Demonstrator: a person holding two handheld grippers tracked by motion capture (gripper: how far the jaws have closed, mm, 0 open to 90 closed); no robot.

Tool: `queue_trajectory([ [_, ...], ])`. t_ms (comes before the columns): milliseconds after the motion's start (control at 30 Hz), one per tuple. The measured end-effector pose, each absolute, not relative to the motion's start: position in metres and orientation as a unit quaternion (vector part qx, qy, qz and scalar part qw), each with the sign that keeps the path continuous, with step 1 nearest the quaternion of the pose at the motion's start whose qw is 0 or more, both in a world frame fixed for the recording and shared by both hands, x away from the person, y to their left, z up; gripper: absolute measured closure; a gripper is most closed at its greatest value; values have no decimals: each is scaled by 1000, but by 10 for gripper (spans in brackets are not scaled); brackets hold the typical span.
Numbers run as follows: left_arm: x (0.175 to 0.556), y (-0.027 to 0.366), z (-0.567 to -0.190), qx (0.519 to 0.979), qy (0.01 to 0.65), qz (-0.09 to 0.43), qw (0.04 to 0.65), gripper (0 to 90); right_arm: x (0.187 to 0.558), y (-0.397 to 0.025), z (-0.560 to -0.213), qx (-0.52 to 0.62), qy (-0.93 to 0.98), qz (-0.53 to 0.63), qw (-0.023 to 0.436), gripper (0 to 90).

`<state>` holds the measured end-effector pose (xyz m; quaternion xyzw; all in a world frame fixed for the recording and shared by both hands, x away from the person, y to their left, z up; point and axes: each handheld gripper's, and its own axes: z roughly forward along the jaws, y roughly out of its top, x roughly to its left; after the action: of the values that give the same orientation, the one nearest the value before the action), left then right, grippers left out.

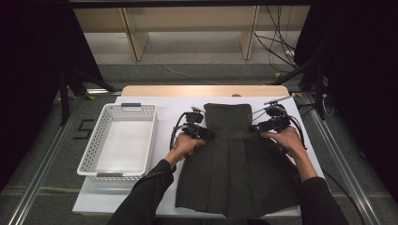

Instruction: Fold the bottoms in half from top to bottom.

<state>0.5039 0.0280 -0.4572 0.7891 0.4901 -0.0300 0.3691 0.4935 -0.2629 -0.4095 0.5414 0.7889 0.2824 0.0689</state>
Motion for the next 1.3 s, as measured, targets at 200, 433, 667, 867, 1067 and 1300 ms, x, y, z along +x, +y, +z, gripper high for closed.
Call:
queue_trajectory([
  [200,505,33,-458,787,490,-35,374,740,514,-263,-435,565,788,240,44,257],
  [433,504,35,-460,786,489,-39,377,746,518,-260,-445,565,792,232,18,233],
  [667,504,35,-460,787,486,-38,379,757,524,-250,-454,565,796,217,6,253],
  [867,504,34,-459,792,479,-37,377,779,527,-249,-459,569,794,212,-8,309],
  [1067,505,33,-460,792,479,-36,376,781,527,-248,-459,571,794,208,-5,340],
  [1300,504,31,-460,793,477,-37,378,790,526,-247,-459,567,794,219,-15,535],
])
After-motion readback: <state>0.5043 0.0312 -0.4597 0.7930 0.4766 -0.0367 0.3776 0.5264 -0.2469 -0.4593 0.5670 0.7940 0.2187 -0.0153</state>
